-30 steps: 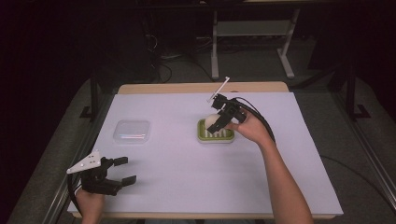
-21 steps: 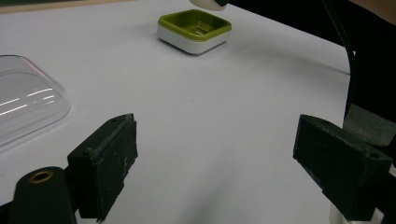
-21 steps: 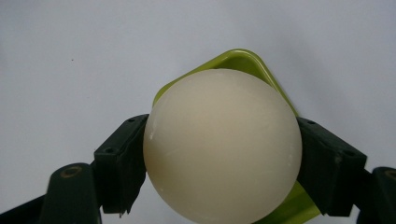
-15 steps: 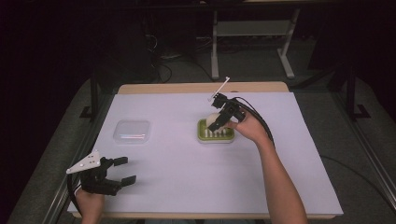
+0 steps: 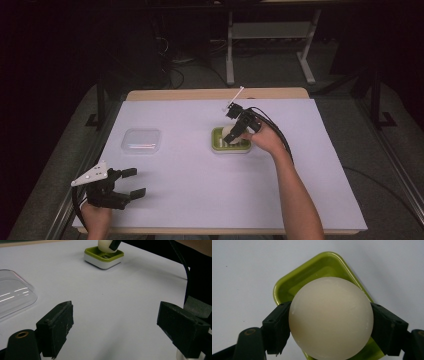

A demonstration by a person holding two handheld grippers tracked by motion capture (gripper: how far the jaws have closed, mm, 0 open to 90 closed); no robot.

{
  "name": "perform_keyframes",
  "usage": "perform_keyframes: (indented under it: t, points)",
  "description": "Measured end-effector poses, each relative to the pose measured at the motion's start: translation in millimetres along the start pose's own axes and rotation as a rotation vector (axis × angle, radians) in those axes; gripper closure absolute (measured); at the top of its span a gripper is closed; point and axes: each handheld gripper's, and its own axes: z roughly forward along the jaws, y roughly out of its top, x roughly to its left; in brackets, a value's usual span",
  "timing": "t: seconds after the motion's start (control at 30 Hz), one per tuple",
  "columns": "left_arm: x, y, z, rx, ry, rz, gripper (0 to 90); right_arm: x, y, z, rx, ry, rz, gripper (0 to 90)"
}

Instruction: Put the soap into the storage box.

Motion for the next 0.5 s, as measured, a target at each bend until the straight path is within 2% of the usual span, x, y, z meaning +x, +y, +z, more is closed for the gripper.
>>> perform_keyframes:
  t: [0.5]
  points:
    - [-0.1, -0.2, 0.0, -0.001, 0.000, -0.001, 13.1, -2.6, -1.5, 11.8, 0.023, 0.004, 0.020, 23.3]
